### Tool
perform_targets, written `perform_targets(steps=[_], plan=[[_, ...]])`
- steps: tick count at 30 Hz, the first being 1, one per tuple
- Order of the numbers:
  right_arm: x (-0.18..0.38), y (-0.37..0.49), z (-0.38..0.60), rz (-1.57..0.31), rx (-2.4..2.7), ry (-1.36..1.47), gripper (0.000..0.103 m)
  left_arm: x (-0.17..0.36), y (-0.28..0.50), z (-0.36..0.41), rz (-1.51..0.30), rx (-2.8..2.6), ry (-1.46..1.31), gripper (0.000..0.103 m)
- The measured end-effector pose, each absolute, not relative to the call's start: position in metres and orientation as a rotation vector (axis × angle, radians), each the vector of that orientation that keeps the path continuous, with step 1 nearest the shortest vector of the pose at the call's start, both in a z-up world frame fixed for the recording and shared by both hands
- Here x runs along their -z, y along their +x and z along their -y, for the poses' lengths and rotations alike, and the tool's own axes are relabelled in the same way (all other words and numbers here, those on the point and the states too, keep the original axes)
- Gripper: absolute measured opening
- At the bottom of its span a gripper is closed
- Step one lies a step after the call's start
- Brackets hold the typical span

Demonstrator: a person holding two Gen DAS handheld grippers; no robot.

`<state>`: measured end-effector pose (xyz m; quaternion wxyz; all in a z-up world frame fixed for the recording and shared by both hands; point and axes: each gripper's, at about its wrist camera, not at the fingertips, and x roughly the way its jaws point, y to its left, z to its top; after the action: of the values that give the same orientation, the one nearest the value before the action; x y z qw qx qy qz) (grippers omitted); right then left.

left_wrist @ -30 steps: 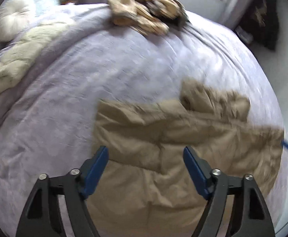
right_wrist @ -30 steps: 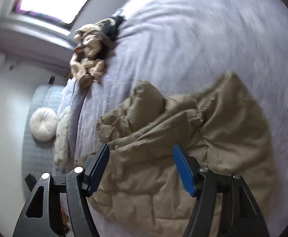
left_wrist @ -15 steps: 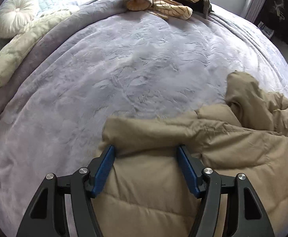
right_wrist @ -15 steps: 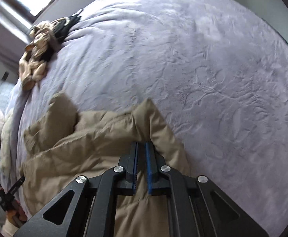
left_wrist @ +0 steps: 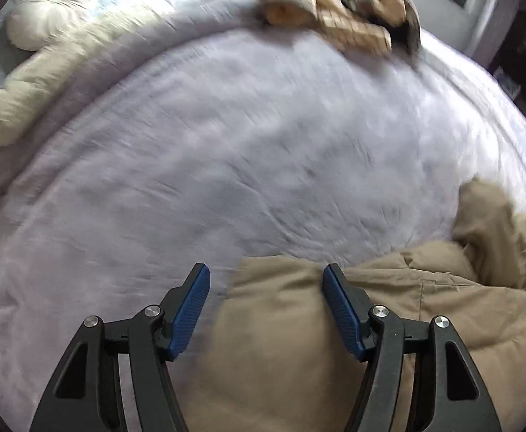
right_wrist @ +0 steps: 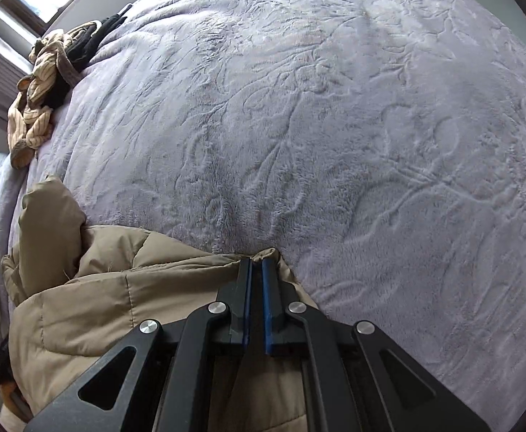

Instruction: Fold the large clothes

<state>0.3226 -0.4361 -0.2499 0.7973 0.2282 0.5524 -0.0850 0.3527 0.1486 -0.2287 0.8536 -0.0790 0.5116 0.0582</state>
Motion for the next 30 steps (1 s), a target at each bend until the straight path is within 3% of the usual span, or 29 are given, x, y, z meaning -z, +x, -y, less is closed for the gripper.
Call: perform_targets(steps=[3, 11, 22, 30], plan=[[0.25, 0.323, 0.436, -1.178, 0.184, 0.474, 0.003, 0.221, 0.337, -0.163, -1.071, -0.122, -0.17, 0.068], [0.243, 0.325, 0.43, -1.18, 0.212, 0.418, 0.003, 0.269, 0.351, -0.166, -1.193, -0.191, -0.218, 0.068], [0.182, 0.287, 0.421, -1.112, 0.173, 0.486, 0.008, 0.205, 0.308, -0.171, -1.144, -0.144, -0.111, 0.068], [0.154, 0.232, 0.391, -1.126, 0.112, 0.531, 0.009, 0.191, 0.242, -0.151, -1.199, -0.083, -0.1, 0.068]])
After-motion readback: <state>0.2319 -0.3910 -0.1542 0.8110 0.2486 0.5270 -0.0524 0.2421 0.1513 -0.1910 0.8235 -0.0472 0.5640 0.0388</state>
